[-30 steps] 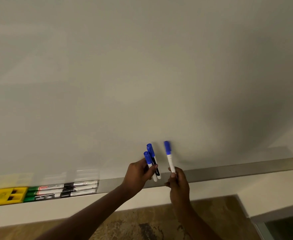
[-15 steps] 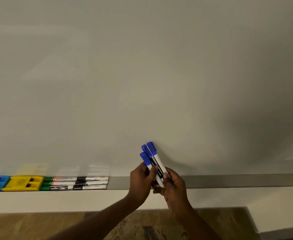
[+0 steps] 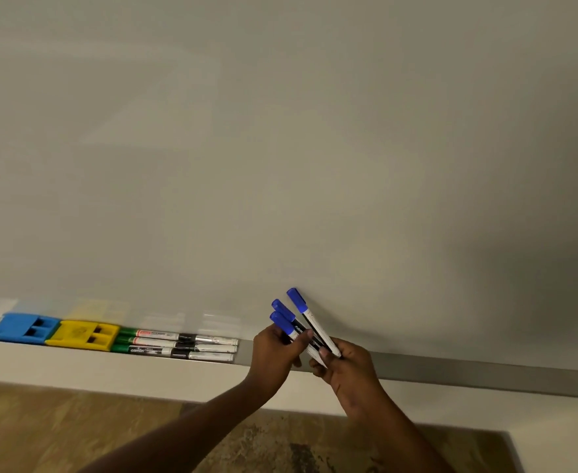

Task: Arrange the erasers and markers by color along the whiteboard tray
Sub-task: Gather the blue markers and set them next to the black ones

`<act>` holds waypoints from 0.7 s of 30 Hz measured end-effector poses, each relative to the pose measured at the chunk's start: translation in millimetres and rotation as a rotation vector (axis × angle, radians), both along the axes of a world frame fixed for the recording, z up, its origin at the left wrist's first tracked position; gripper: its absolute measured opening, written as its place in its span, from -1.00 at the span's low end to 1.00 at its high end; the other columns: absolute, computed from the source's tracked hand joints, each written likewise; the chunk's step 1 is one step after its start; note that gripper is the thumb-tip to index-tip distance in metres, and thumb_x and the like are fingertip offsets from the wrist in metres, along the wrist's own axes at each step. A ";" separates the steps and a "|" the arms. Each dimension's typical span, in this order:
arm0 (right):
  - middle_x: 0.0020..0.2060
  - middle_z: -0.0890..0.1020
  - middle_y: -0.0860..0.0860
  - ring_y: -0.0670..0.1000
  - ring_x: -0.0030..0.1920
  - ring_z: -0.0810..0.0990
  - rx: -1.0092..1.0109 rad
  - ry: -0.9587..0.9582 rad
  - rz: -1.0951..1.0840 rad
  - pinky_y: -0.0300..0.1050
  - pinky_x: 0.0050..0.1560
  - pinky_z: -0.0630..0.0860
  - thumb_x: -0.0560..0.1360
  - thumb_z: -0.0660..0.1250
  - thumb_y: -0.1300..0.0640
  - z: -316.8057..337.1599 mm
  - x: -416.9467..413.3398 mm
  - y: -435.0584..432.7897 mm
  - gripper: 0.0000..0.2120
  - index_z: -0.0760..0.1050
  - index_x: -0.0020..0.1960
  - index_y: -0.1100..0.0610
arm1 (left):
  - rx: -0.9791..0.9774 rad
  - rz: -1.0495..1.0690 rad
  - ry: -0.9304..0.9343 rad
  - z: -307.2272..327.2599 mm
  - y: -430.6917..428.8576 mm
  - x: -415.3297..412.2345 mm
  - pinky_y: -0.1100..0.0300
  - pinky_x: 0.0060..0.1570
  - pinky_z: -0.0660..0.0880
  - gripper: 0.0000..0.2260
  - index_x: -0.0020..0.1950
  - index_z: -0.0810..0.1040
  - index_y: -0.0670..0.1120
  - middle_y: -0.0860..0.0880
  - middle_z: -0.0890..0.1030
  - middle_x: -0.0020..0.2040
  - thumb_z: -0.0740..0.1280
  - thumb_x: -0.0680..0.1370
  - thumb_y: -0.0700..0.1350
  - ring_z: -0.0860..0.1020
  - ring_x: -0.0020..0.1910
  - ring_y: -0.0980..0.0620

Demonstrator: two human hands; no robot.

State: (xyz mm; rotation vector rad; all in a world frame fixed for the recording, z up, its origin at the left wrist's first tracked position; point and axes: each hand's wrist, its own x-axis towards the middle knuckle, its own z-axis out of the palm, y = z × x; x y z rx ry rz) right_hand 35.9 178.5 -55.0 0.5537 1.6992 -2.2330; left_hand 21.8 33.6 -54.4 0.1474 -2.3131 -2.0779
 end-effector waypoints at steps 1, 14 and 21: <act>-0.20 0.71 0.16 0.08 -0.28 0.68 -0.010 -0.020 0.016 -0.17 -0.32 0.61 0.51 0.32 0.39 -1.2 -1.8 -1.9 -0.82 0.64 -0.08 0.18 | 0.023 0.014 -0.009 0.0 -3.1 -1.4 0.27 -0.43 0.52 -0.84 -0.05 0.58 -0.08 -0.07 0.66 -0.34 0.47 0.44 -0.06 0.58 -0.46 0.01; 0.00 0.65 0.27 0.13 -0.19 0.65 0.058 -0.165 0.256 -0.14 -0.23 0.64 0.53 0.28 0.40 -14.5 -13.3 -22.8 -0.81 0.55 0.13 0.33 | 0.017 0.086 -0.050 -21.8 -62.4 -8.2 0.15 -0.55 0.51 -0.90 -0.01 0.59 0.01 -0.12 0.61 -0.34 0.31 0.56 -0.02 0.55 -0.47 -0.07; -0.04 0.67 0.24 0.12 -0.20 0.66 0.120 -0.112 0.250 -0.19 -0.28 0.59 0.54 0.26 0.41 -27.1 -23.5 -39.1 -0.80 0.63 -0.06 0.21 | -0.124 0.127 -0.107 -42.5 -78.2 -12.7 0.17 -0.58 0.47 -0.91 0.04 0.42 -0.06 -0.19 0.59 -0.29 0.24 0.60 -0.07 0.52 -0.54 -0.01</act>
